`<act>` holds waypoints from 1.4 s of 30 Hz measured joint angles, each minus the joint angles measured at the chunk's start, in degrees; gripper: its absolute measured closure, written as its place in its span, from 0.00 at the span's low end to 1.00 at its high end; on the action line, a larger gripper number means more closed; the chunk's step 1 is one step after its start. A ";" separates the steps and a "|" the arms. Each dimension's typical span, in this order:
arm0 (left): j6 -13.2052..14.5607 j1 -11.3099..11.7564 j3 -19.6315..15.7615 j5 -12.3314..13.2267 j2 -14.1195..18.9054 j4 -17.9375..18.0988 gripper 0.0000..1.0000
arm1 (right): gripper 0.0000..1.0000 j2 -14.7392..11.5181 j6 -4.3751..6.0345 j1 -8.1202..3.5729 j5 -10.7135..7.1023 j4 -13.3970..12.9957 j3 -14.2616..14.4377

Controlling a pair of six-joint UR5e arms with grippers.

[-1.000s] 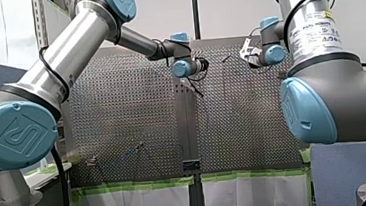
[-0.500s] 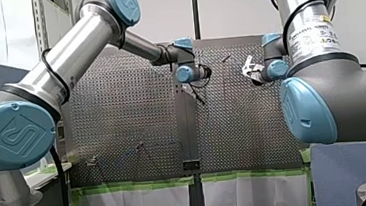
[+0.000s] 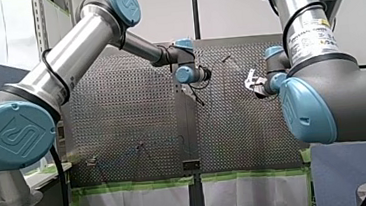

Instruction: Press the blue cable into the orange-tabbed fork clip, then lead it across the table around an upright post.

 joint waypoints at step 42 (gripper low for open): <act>-7.68 -2.78 0.00 -2.80 -5.25 4.52 0.09 | 1.00 9.16 -1.59 -1.84 1.98 -4.57 2.51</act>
